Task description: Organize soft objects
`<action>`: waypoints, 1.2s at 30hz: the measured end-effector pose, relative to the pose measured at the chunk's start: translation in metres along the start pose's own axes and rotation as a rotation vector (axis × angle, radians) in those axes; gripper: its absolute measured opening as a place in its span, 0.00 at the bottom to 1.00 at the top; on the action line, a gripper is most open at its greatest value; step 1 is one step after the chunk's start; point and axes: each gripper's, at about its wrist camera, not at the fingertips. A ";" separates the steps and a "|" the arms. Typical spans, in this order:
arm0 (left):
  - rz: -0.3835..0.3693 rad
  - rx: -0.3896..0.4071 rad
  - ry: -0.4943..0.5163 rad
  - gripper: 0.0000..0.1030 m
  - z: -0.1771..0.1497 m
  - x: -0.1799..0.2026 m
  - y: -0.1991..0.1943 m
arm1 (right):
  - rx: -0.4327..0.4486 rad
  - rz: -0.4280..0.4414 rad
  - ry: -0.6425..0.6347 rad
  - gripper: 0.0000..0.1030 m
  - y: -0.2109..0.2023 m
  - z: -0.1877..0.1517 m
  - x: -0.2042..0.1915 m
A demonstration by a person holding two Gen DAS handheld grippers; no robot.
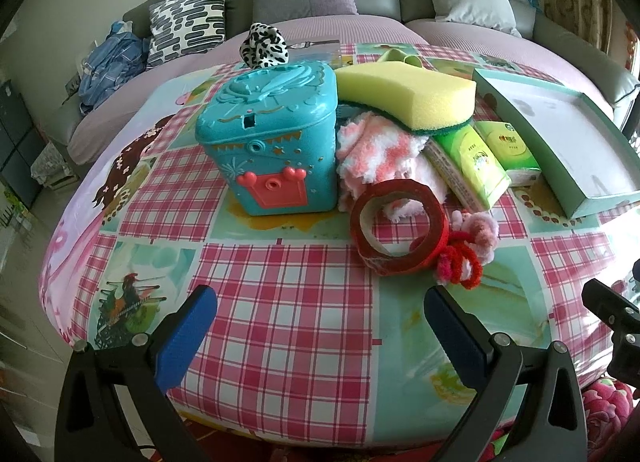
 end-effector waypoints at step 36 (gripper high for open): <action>-0.185 -0.022 -0.037 1.00 0.034 -0.021 -0.003 | 0.045 0.157 -0.132 1.00 -0.021 0.019 -0.021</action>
Point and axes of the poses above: each gripper's, at about its wrist camera, not at the fingertips, and y roughly the way its jaws point, x to its right, z to its top, and after that the axes turned 8 degrees about -z, right-handed
